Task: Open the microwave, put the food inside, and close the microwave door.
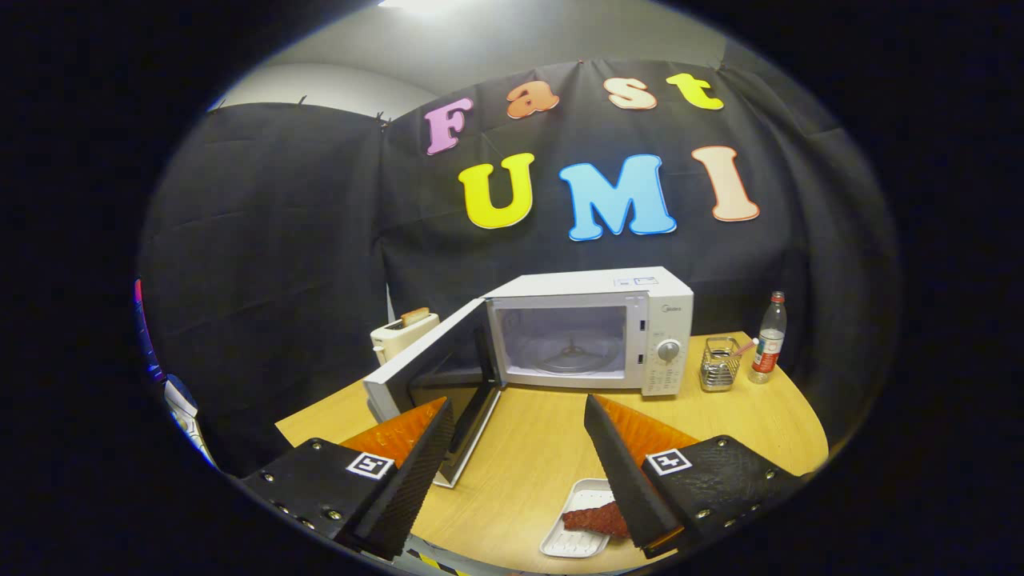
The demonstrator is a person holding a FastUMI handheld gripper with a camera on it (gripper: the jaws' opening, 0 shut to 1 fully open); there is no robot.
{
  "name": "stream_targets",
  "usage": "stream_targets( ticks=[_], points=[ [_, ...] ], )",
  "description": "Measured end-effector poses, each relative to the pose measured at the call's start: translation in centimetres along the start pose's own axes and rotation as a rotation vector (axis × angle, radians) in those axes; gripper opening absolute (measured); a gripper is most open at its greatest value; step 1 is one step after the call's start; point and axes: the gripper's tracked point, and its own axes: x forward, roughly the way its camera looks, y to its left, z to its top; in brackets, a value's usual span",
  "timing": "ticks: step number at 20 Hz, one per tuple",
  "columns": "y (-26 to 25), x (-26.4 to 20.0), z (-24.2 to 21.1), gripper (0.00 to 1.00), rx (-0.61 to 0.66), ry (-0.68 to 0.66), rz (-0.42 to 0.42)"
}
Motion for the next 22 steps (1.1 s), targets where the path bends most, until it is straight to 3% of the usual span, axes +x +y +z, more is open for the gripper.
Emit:
stream_targets(
  ticks=[10,21,22],
  points=[
    [-10.0,-1.4,-7.0,0.99,0.201,0.184,-0.127],
    [-10.9,-2.3,-16.0,0.99,0.497,0.412,-0.086],
    [-11.0,-2.2,-16.8,0.89,0.517,0.422,-0.099]
  ],
)
